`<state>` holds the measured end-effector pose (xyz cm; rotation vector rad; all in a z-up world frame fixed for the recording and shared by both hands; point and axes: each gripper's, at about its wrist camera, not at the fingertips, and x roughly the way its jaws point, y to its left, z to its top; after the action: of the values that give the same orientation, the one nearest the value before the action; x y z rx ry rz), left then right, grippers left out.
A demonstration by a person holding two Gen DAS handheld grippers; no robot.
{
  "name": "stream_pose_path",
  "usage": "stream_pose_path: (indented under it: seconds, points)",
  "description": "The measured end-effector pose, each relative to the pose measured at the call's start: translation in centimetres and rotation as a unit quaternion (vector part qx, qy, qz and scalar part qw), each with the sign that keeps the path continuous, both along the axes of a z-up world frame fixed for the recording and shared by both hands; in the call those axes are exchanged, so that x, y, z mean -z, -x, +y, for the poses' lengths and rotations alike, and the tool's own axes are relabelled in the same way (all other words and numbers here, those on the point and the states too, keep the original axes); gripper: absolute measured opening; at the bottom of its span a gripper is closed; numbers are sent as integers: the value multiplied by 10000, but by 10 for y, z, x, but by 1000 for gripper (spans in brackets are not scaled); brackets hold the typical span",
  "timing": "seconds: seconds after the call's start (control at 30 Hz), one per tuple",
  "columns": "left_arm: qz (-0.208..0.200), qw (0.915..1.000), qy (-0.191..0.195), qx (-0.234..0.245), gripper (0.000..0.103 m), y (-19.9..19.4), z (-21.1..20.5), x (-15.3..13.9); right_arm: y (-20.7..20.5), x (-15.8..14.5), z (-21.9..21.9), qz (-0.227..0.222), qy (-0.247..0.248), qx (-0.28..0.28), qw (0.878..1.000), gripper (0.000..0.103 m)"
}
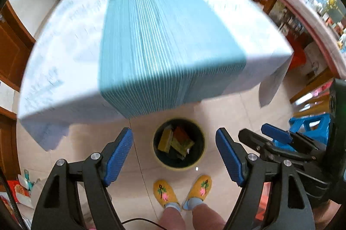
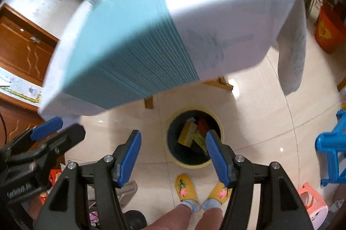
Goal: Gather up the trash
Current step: 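Raise both open tools back toward the white box and pulp tray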
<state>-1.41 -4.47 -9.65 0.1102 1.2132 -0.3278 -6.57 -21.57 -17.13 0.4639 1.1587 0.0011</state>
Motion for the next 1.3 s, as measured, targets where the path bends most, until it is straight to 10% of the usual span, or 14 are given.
stream_pose_path:
  seconds: [0.6, 1.03, 1.3]
  points:
    - [-1211, 9876, 497, -861, 78, -16, 12, -166, -21, -179, -9, -1872, 328, -732, 9791, 62]
    - [-1284, 9879, 248, -827, 77, -52, 7, -168, -66, -186, 1, -2112, 352, -1141, 9701, 62]
    - [-1001, 9934, 262, -485, 77, -138, 19, -143, -121, -172, 9, -1905, 516, -928, 9759, 62]
